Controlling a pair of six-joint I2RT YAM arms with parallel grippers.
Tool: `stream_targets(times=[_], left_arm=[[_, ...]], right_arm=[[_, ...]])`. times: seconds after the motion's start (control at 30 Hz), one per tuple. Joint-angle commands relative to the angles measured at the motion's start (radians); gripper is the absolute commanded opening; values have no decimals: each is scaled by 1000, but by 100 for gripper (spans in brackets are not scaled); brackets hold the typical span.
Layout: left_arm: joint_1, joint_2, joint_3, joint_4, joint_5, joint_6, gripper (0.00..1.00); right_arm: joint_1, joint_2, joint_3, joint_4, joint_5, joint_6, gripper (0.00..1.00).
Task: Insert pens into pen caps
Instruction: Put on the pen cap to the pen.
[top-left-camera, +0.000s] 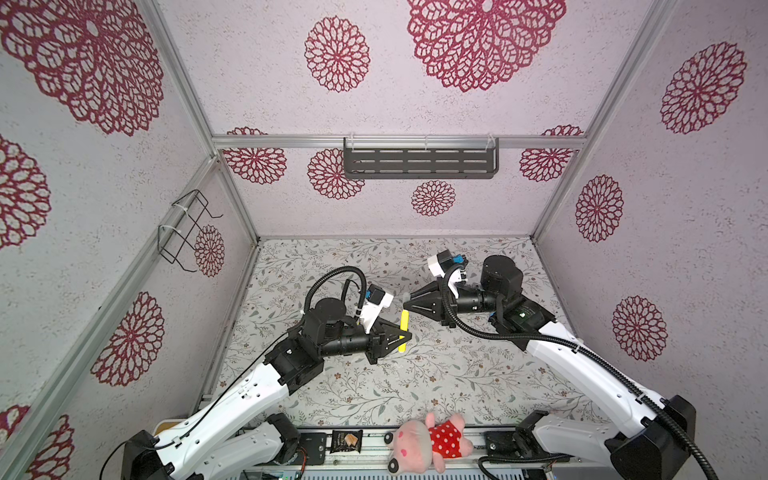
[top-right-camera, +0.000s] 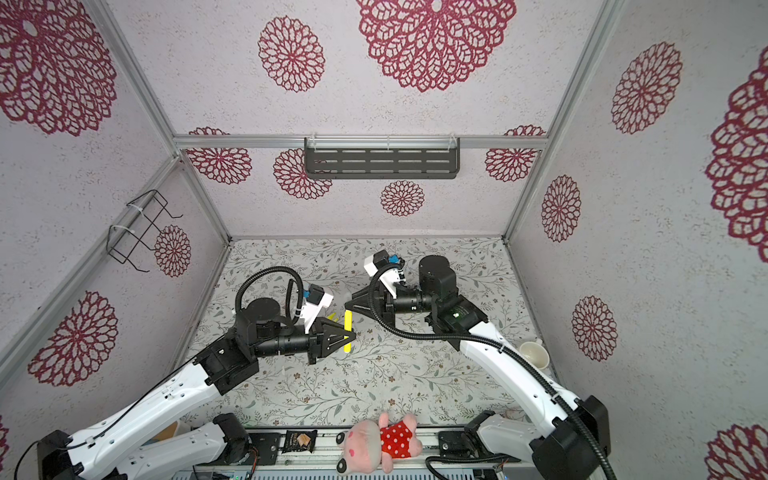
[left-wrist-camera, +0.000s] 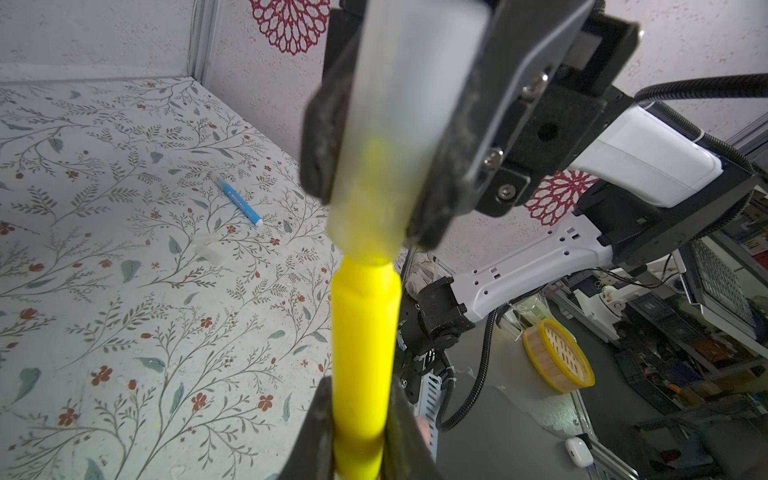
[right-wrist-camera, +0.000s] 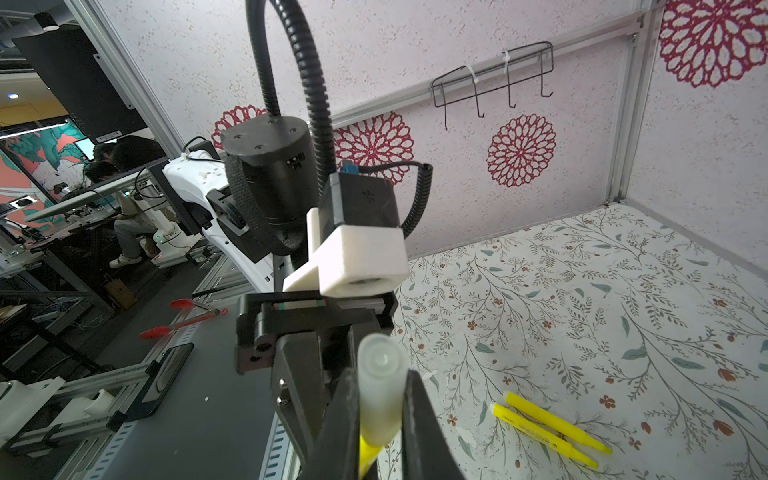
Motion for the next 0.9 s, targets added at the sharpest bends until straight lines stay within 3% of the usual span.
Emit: stream_targets(times=[0.0, 0.17, 0.5, 0.87], left_arm=[[11, -48, 52, 285, -119, 23, 0], [-5, -40, 35, 309, -155, 34, 0], [-13, -29, 36, 305, -172, 44, 0], [-28, 0, 49, 248, -179, 61, 0]], right_arm=[[24, 1, -31, -181, -139, -13, 23], [18, -7, -22, -175, -149, -9, 33], [-20, -48, -14, -180, -162, -5, 39], [-164, -106, 73, -175, -177, 9, 44]])
